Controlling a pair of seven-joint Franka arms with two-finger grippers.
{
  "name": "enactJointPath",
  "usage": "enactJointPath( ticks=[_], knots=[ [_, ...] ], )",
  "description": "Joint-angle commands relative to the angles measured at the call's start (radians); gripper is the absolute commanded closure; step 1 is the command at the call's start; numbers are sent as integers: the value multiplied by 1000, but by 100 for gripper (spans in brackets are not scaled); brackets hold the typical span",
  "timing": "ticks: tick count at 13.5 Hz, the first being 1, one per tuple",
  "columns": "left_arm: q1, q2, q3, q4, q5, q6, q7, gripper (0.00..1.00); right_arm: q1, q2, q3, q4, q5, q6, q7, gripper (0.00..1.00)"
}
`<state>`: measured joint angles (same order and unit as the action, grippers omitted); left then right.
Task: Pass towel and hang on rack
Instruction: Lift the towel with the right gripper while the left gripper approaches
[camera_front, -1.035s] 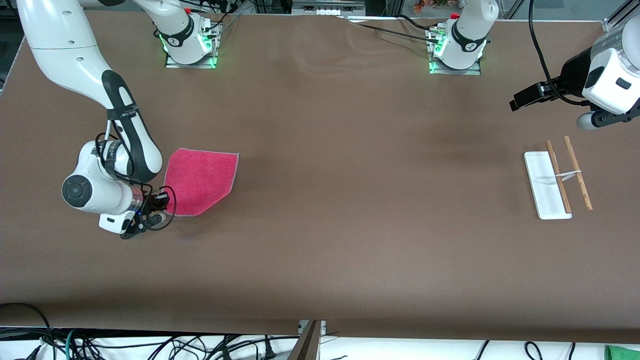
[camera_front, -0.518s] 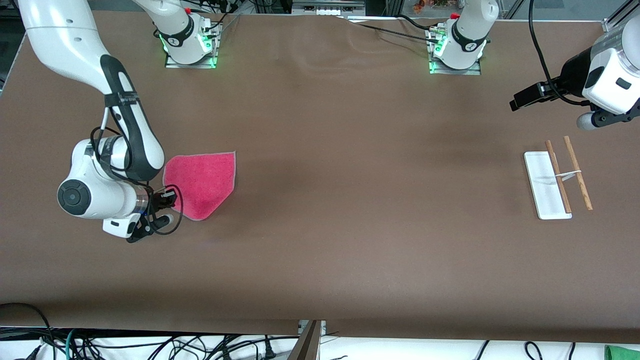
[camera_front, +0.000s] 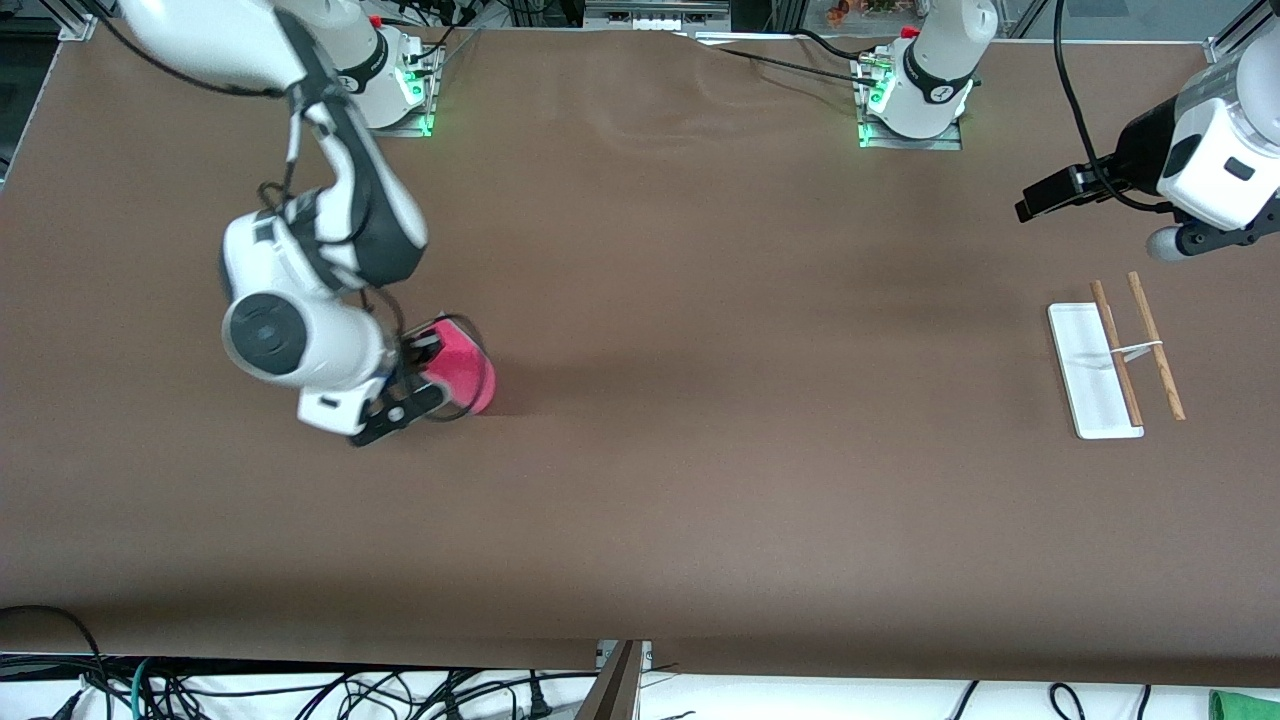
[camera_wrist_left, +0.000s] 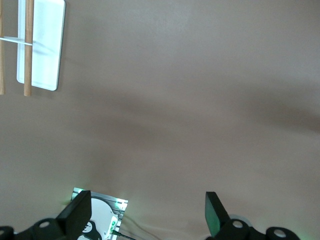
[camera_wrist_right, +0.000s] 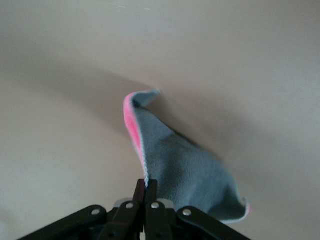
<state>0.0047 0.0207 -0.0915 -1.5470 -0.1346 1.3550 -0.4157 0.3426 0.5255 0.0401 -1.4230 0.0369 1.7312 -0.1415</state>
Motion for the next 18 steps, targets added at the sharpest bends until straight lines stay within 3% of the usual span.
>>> enactJointPath(
  ticks=[1, 4, 10, 12, 15, 18],
  knots=[
    [-12, 42, -8, 10, -22, 7, 9, 0, 74, -4, -8, 85, -17, -108, 42, 100],
    [-14, 90, -8, 10, -54, 35, 70, 0, 148, -10, -6, 148, -15, -151, 68, 100],
    [-41, 235, -14, 64, -165, 35, 606, 0, 304, 1, 0, 308, -9, -131, 167, 100],
    [-42, 295, -14, 74, -254, 33, 742, 0, 361, 1, 0, 317, -11, -92, 203, 100],
    [-71, 390, -25, 165, -319, 35, 848, 0, 412, -1, -3, 319, -11, -38, 215, 100],
    [-87, 429, -28, 173, -469, 35, 986, 0, 461, -1, -2, 348, -11, 10, 218, 100]
  ],
)
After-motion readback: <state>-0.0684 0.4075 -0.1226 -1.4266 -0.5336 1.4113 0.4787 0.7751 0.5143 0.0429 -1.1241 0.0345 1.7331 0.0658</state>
